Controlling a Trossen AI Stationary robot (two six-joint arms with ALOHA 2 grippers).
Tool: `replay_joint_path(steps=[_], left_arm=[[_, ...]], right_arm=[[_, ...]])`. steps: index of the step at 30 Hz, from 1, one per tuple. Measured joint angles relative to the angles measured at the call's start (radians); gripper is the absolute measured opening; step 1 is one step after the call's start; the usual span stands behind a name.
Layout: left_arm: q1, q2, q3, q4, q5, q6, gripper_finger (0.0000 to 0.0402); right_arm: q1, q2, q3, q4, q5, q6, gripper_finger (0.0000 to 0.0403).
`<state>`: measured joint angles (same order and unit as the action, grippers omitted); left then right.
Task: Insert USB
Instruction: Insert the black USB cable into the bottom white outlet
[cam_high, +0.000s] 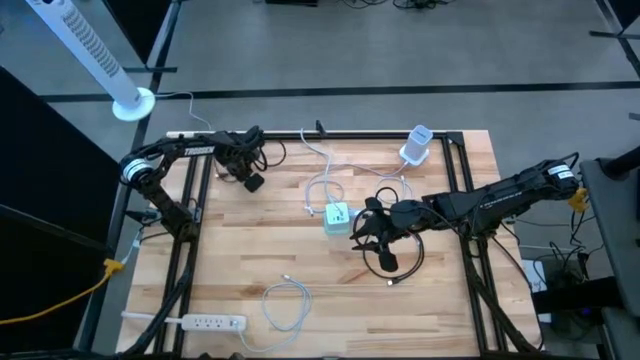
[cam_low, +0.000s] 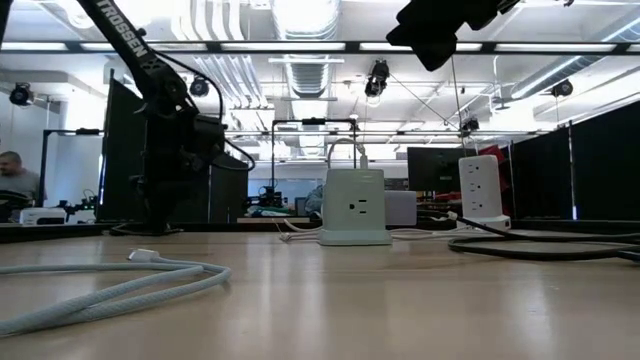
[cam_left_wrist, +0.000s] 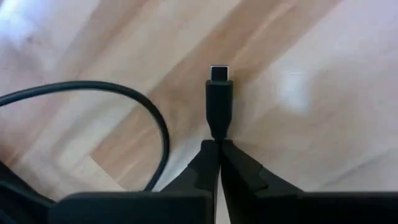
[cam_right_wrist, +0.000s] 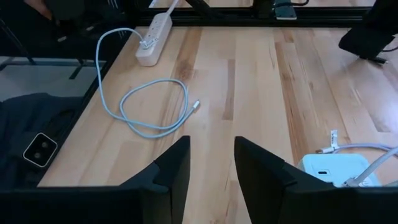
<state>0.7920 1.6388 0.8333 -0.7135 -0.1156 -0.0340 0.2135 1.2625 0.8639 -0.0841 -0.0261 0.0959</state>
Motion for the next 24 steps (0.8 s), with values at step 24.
replay_joint_path(steps=[24], left_arm=[[-0.375, -0.535, -0.026, 0.371, 0.411, -0.254, 0.0]], right_arm=[[-0.007, 0.081, -0.001, 0.177, 0.084, -0.116, 0.0115]])
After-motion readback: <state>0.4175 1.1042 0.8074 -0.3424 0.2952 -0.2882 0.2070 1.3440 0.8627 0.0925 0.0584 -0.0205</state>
